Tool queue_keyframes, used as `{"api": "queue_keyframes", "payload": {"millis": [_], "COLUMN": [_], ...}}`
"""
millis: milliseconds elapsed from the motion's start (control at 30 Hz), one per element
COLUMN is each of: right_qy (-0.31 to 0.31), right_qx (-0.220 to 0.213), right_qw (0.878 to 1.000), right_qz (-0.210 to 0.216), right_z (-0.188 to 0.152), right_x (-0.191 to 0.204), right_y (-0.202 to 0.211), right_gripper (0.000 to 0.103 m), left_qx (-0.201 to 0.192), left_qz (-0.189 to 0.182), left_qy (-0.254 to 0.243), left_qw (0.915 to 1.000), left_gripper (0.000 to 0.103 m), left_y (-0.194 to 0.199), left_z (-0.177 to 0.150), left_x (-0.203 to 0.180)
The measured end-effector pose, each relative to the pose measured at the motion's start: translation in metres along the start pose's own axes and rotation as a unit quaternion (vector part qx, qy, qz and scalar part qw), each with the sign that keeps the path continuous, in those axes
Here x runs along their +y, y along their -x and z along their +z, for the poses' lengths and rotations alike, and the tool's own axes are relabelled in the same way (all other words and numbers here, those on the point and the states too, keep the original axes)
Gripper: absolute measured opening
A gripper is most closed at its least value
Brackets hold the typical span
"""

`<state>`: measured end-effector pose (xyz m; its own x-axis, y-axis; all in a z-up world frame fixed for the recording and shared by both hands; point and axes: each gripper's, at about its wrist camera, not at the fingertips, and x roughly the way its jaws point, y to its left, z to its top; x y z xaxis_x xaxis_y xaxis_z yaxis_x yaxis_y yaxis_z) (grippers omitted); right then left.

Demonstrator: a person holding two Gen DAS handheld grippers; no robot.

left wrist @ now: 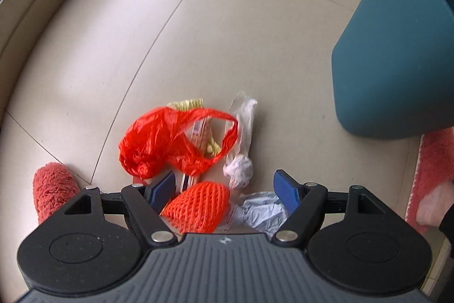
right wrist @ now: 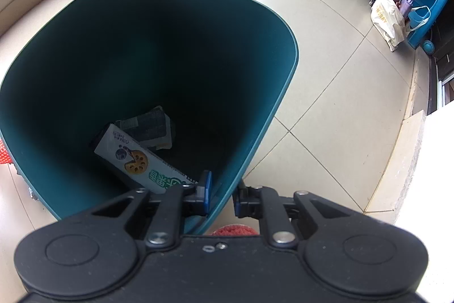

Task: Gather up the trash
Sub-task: 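Lower the left gripper to the orange foam net and grasp it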

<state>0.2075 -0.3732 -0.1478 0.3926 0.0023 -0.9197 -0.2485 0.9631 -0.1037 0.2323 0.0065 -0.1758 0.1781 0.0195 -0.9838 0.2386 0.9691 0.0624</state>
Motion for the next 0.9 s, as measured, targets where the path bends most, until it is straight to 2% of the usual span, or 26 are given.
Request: {"api": "queue_keyframes", "payload": {"millis": [67,167,367,500,567,633,733,800,900], "right_qy": [0.001,-0.001,-0.001,-0.001,-0.001,-0.002,-0.002,-0.002,-0.003], "right_qx": [0.000,0.000,0.000,-0.001,-0.001,-0.001,-0.001,-0.001,-0.002], "right_qw": [1.000,1.000,1.000,1.000,1.000,1.000,1.000,1.000,1.000], "right_qz": [0.000,0.000,0.001,0.001,0.001,0.001,0.001,0.001,0.001], "right_z": [0.000,0.000,0.000,0.000,0.000,0.001,0.000,0.000,0.000], "right_x": [0.000,0.000,0.000,0.000,0.000,0.000,-0.001,-0.001,-0.001], "right_y": [0.000,0.000,0.000,0.000,0.000,0.000,0.000,0.000,0.000], "right_gripper": [0.014,0.014,0.014,0.014,0.014,0.014,0.014,0.014,0.014], "left_qx": [0.025,0.067,0.094,0.096,0.094,0.099,0.103,0.094,0.085], "left_qz": [0.015,0.019,0.054,0.054,0.056,0.061,0.063,0.072,0.065], "left_qy": [-0.015,-0.006,-0.005,-0.007,-0.011,-0.012,-0.005,-0.011,-0.008], "left_qw": [0.9995,0.9976,0.9941,0.9938,0.9939,0.9931,0.9927,0.9929,0.9942], "left_gripper": [0.076,0.076,0.076,0.074,0.066,0.044,0.024,0.015,0.011], "left_y": [-0.025,-0.059,-0.098,-0.104,-0.106,-0.108,-0.107,-0.101,-0.086], "left_z": [-0.012,-0.024,-0.038,-0.038,-0.038,-0.037,-0.038,-0.038,-0.036], "left_x": [-0.001,0.002,0.007,0.009,0.009,0.009,0.011,0.009,0.009]}}
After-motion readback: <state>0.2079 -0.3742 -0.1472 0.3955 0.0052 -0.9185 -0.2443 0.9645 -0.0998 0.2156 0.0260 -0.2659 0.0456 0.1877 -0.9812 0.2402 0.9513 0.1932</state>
